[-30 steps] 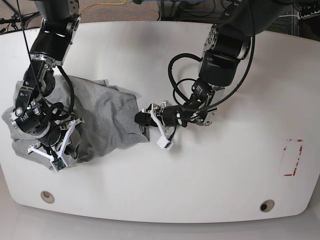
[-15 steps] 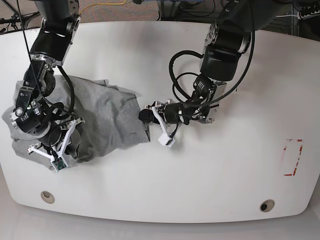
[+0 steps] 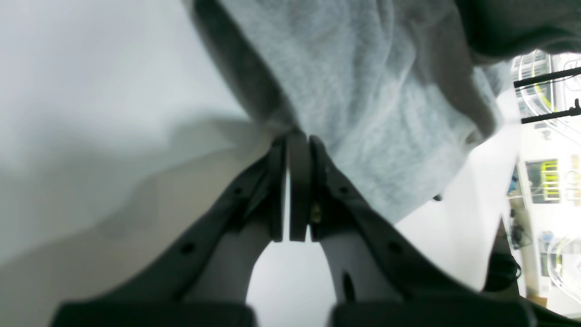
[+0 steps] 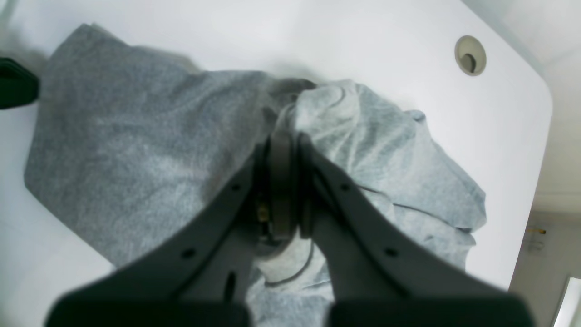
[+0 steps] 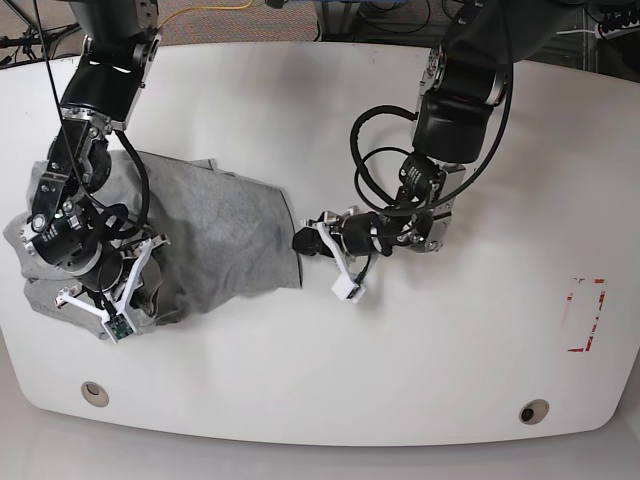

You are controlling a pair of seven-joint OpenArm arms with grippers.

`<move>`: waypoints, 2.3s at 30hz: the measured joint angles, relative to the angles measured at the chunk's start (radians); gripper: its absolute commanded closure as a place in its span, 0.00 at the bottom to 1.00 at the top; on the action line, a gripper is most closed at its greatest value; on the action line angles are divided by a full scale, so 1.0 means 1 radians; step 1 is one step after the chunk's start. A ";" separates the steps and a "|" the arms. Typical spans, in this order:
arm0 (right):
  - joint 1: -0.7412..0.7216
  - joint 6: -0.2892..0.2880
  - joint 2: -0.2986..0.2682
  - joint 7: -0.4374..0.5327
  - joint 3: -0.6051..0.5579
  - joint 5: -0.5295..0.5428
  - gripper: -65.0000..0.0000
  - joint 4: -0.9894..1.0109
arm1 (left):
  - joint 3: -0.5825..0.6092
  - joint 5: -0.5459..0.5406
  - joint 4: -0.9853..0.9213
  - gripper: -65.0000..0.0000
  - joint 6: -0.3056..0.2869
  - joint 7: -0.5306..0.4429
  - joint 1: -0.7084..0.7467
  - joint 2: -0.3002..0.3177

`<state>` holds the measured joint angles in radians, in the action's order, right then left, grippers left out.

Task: Fold the T-shirt properly

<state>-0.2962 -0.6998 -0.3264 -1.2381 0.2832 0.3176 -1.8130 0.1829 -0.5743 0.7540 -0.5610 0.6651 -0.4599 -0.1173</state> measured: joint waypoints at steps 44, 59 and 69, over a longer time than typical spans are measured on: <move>0.017 0.000 0.013 0.003 0.024 -0.001 1.00 -0.005 | -0.066 -0.063 0.452 1.00 -0.015 0.085 0.092 0.241; 0.013 0.000 0.014 0.014 0.020 0.000 0.96 0.002 | -0.116 -0.047 0.641 0.99 -0.018 0.180 0.150 0.272; 0.160 0.000 0.096 -0.025 0.006 -0.024 0.96 0.020 | -0.103 -0.024 0.615 0.99 -0.014 0.236 0.270 0.263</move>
<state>-0.1360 -0.6998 -0.2302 -1.2629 0.2897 0.2939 -1.7931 0.0795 -0.5980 1.3693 -0.5751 0.9012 -0.1902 0.1455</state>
